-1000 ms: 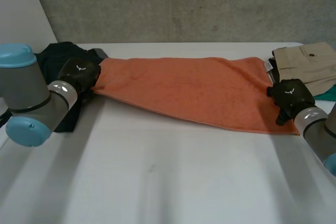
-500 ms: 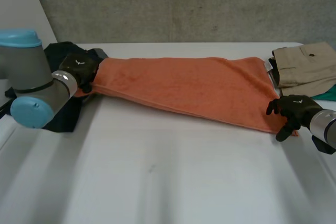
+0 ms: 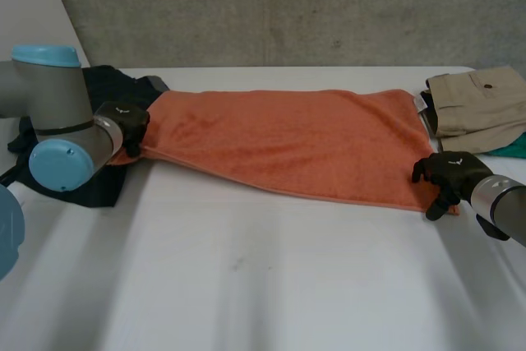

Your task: Fold the laundry.

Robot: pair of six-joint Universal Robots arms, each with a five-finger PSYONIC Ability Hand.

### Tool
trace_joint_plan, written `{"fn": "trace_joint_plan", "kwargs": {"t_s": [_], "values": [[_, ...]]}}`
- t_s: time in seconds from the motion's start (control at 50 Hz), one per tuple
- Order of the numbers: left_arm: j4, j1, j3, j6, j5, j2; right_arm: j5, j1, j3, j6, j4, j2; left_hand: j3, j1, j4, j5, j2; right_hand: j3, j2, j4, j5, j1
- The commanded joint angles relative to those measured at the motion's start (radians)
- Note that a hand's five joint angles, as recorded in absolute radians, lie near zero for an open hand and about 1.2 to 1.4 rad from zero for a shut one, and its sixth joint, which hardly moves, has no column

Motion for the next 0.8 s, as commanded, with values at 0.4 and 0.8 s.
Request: {"fn": "trace_joint_plan", "kwargs": {"t_s": [0.4, 0.8], "values": [[0.019, -0.004, -0.051, -0.001, 0.030, 0.057, 0.014, 0.029, -0.045, -0.072, -0.124, 0.060, 0.204, 0.247, 0.194, 0.226, 0.200, 0.199, 0.217, 0.201, 0.196, 0.218], [0.002, -0.023, -0.264, 0.062, 0.035, 0.247, 0.034, 0.009, -0.031, -0.115, -0.111, -0.058, 0.204, 0.247, 0.194, 0.226, 0.200, 0.802, 0.819, 0.803, 0.798, 0.820]]}}
